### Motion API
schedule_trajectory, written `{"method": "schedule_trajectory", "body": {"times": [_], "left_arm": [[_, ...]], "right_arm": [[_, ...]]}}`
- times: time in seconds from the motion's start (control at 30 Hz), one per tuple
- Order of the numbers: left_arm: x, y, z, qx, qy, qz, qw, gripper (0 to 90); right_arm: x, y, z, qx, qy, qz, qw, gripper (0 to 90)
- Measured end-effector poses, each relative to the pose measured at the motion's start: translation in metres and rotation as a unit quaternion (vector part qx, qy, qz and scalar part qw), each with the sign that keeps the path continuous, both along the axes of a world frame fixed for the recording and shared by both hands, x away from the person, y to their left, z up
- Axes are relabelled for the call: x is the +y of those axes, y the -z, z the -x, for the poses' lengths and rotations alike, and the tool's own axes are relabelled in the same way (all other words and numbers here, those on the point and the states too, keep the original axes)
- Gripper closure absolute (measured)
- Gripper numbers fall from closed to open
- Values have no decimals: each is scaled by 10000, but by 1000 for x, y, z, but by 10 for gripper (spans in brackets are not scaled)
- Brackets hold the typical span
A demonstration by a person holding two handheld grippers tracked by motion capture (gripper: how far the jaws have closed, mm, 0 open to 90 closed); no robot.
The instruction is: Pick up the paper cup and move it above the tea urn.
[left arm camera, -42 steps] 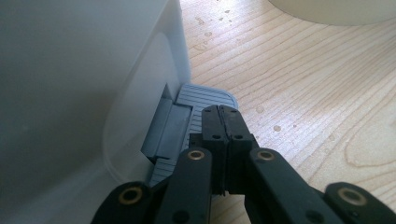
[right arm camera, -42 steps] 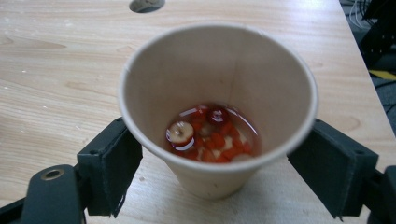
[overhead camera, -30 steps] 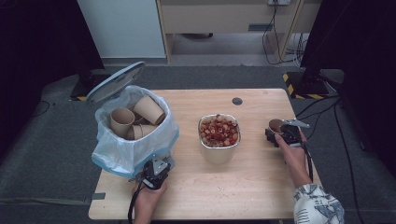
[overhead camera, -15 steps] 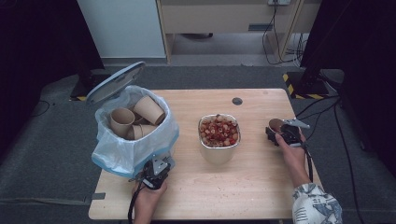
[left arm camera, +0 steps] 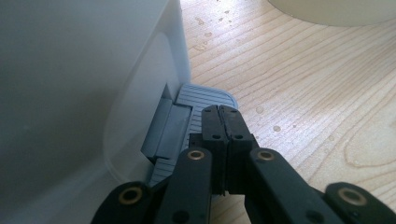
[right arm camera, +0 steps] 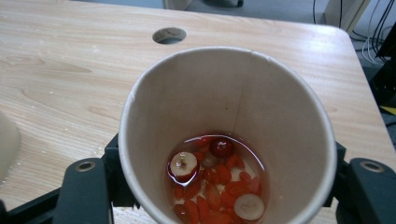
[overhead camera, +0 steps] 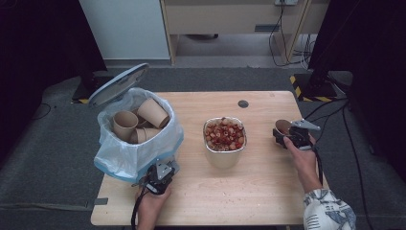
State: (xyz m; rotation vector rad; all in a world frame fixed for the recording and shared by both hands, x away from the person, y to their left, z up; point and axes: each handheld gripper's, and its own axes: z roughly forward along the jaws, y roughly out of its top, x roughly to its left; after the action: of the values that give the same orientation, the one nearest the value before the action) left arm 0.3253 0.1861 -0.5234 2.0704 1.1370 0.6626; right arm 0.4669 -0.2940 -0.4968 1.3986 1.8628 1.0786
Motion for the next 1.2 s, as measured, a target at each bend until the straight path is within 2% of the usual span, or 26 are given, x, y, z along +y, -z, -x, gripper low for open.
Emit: {"method": "schedule_trajectory", "body": {"times": [0.23,0.53,0.77,0.87,1.2], "left_arm": [[0,0,0,1,1,3,10000,885],[0,0,0,5,-2,12,10000,885],[0,0,0,5,-3,14,10000,885],[0,0,0,6,-2,14,10000,885],[0,0,0,2,1,7,10000,885]], "right_arm": [[0,-12,2,-75,-107,25,9999,318],[-1,-15,4,-45,-169,144,9997,318],[0,-19,5,-42,-183,92,9998,322],[-1,-22,5,-45,-221,140,9996,325],[-3,-42,5,-185,-391,340,9985,337]]}}
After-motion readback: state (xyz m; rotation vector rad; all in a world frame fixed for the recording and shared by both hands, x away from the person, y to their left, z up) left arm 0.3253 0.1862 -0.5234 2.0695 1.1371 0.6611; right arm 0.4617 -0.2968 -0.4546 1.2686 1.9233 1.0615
